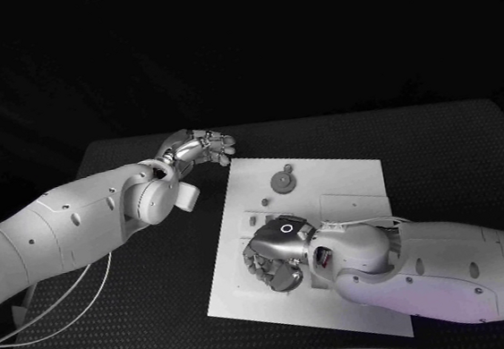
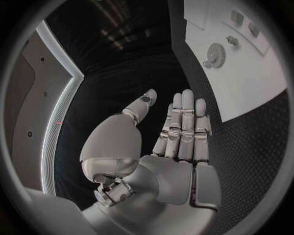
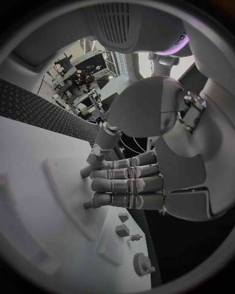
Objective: Assemble the parts on the task board
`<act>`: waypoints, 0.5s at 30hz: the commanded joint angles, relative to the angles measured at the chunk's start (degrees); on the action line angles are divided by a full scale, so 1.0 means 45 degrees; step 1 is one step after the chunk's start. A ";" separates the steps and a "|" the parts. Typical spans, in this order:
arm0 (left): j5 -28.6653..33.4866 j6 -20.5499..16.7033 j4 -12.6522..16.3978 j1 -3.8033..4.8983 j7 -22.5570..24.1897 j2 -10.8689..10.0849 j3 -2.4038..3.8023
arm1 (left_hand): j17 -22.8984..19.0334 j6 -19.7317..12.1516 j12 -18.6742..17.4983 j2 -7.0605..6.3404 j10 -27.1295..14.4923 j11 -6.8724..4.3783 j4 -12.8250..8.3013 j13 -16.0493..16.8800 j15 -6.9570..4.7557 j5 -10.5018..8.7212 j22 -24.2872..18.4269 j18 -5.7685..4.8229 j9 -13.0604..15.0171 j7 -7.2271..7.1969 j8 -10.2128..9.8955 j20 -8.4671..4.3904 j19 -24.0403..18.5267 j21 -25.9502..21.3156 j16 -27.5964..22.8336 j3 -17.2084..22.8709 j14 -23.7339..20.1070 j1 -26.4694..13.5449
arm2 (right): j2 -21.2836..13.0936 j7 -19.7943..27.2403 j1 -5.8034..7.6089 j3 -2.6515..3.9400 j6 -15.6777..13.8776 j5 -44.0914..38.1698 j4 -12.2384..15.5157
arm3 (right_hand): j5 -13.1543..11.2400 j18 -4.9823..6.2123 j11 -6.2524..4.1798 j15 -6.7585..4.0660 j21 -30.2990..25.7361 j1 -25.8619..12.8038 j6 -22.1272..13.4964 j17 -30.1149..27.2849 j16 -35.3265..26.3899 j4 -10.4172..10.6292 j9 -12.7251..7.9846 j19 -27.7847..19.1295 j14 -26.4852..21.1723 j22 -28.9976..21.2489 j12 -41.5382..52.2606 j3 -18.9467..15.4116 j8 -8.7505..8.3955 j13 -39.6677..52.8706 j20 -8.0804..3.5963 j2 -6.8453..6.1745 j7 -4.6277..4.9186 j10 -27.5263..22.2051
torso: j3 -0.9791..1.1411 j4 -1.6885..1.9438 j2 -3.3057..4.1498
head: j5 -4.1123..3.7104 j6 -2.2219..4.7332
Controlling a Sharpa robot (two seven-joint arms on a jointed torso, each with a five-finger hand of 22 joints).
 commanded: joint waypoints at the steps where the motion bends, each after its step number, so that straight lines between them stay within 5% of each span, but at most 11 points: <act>1: 0.0067 0.0186 0.0036 0.0018 0.0049 -0.0004 0.0011 | 0.0023 -0.0095 0.0047 -0.0059 -0.0100 -0.0009 0.0061 0.0003 0.0022 -0.0074 0.0019 0.0017 -0.0011 -0.0020 0.0043 0.0028 0.0079 -0.0065 -0.0058 -0.0027 0.0065 -0.0057 | -0.0040 0.0159 -0.0084 -0.0076 0.0017 0.0438 -0.0059 | 0.0081 0.0202 0.0071 0.0047 0.0021 -0.0115 -0.0171 0.0012 -0.0102 0.0019 -0.0007 -0.0140 -0.0093 0.0274 -0.0176 0.0020 -0.0167 -0.0021 0.0014 -0.0179 0.0124 -0.0239 | 0.0002 -0.0012 -0.0001 | 0.0001 0.0020; 7: 0.0067 0.0194 0.0030 0.0018 0.0025 -0.0046 0.0010 | 0.0029 -0.0106 0.0044 -0.0067 -0.0106 -0.0007 0.0063 0.0002 0.0024 -0.0077 0.0024 0.0017 -0.0014 -0.0017 0.0039 0.0029 0.0079 -0.0071 -0.0068 -0.0028 0.0061 -0.0061 | -0.0211 0.0144 -0.0081 -0.0076 -0.0490 0.0638 -0.0050 | 0.0565 0.0202 0.0647 0.0456 0.0159 -0.0134 -0.1662 0.0235 -0.0173 -0.0041 -0.0385 -0.0296 -0.0151 0.0284 -0.1210 -0.0806 -0.1090 -0.0551 0.0047 -0.1207 0.0772 -0.1895 | 0.0004 -0.0003 -0.0002 | -0.0015 0.0036; 15: 0.0067 0.0198 0.0021 0.0018 0.0025 -0.0109 0.0010 | 0.0037 -0.0117 0.0041 -0.0078 -0.0112 -0.0005 0.0063 0.0001 0.0026 -0.0081 0.0029 0.0017 -0.0017 -0.0013 0.0036 0.0030 0.0078 -0.0078 -0.0077 -0.0027 0.0059 -0.0062 | -0.0517 0.0061 -0.0067 -0.0071 -0.0841 0.0658 0.0119 | 0.0642 0.0202 0.1066 0.0832 0.0175 -0.0136 -0.2491 0.0430 -0.0268 -0.0015 -0.0569 -0.0575 -0.0356 0.0268 -0.1730 -0.1562 -0.1423 -0.1399 0.0156 -0.1743 0.0803 -0.3474 | 0.0005 -0.0011 -0.0004 | -0.0029 0.0066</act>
